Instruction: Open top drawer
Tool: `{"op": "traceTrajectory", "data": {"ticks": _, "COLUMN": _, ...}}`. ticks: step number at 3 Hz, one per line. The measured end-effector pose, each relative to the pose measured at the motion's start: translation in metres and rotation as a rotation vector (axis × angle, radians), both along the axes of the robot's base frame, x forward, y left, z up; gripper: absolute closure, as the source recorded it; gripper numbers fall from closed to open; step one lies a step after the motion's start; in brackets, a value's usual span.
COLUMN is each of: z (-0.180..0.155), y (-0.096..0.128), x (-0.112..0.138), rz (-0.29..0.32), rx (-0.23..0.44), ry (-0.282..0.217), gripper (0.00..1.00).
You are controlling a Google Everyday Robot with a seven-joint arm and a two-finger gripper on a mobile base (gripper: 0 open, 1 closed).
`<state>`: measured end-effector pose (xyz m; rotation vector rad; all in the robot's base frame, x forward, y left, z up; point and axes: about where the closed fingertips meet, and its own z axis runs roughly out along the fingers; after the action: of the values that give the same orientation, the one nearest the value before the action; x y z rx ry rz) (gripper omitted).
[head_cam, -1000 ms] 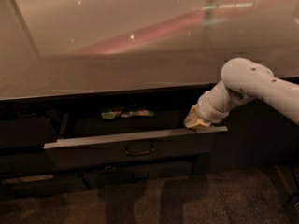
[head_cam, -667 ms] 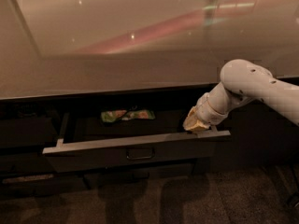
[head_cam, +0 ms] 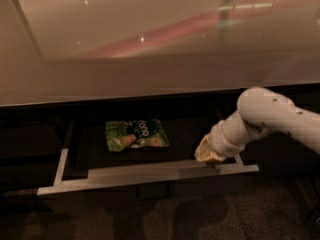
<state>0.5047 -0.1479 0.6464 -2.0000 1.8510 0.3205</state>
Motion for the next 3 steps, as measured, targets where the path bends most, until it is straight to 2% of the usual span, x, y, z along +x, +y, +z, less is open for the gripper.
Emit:
{"op": "traceTrajectory", "data": {"ticks": 1, "z": -0.0168, "y": 0.0013, "x": -0.0188, "rz": 0.012, "rx": -0.007, "ry": 0.040, "gripper": 1.00}}
{"op": "traceTrajectory", "data": {"ticks": 2, "z": -0.0164, "y": 0.0014, "x": -0.0184, "rz": 0.012, "rx": -0.007, "ry": 0.039, "gripper": 1.00}}
{"op": "traceTrajectory", "data": {"ticks": 3, "z": -0.0165, "y": 0.0014, "x": -0.0184, "rz": 0.012, "rx": -0.007, "ry": 0.039, "gripper": 0.81}}
